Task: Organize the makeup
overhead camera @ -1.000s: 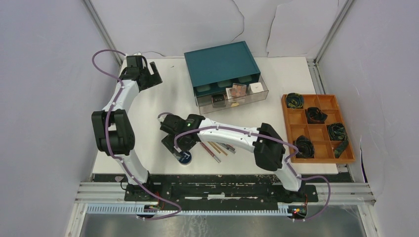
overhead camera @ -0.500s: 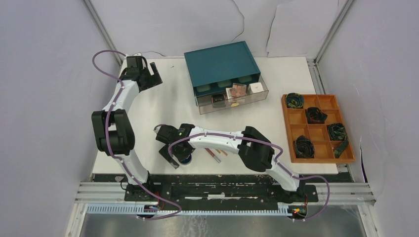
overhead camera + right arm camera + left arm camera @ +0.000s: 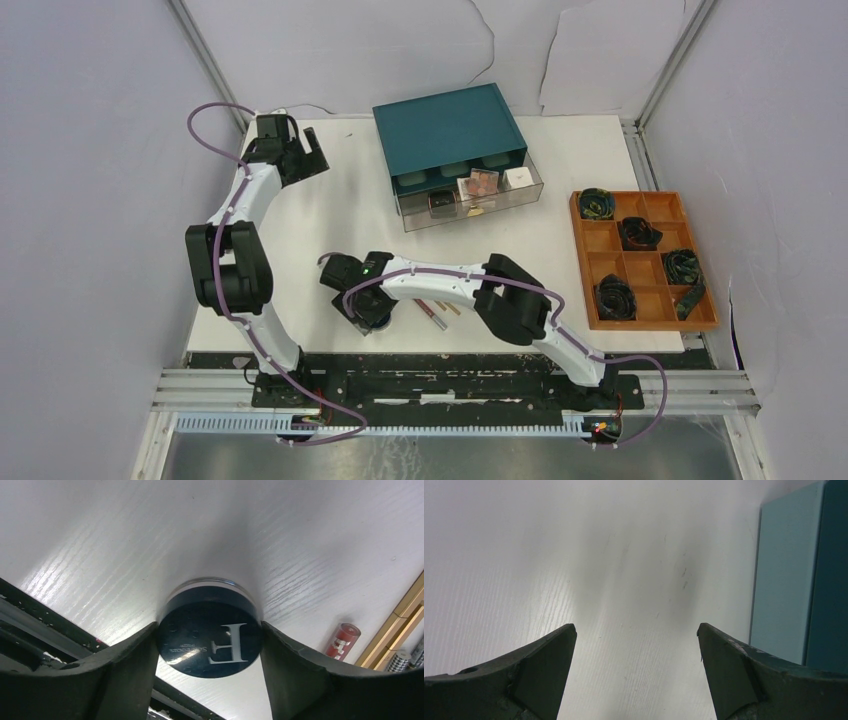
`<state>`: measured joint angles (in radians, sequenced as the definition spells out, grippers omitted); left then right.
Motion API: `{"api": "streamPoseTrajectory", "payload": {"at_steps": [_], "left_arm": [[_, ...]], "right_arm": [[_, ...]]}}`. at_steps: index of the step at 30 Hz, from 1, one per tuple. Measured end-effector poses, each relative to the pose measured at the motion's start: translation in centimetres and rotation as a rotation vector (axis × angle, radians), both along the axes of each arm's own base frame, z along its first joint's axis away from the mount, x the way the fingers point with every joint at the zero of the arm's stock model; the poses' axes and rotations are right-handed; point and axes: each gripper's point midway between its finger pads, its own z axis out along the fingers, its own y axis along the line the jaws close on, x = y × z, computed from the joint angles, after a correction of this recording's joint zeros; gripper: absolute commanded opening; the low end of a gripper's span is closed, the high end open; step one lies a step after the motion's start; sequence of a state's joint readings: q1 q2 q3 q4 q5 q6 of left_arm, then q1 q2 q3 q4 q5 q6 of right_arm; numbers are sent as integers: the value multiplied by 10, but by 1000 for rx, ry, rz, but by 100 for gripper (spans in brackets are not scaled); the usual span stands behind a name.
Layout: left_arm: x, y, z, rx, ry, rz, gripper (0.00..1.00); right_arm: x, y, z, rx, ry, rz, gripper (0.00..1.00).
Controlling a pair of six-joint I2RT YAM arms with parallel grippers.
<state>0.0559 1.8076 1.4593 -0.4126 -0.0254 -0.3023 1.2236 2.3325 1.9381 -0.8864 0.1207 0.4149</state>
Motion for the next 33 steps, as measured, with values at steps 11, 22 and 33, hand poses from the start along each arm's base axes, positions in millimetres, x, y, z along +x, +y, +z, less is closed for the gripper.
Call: {"api": "streamPoseTrajectory", "payload": {"at_steps": [11,22,33], "left_arm": [[-1,1,-1,0,3,2,98],[-1,6,-2,0,4,14,98],[-1,8,-2,2,5,18,98]], "right_arm": [[8,-7,4,-17,-22,14,37],[127,-26,146,172,-194,-157,34],[213,-93,229,286,-349,-367,32]]}}
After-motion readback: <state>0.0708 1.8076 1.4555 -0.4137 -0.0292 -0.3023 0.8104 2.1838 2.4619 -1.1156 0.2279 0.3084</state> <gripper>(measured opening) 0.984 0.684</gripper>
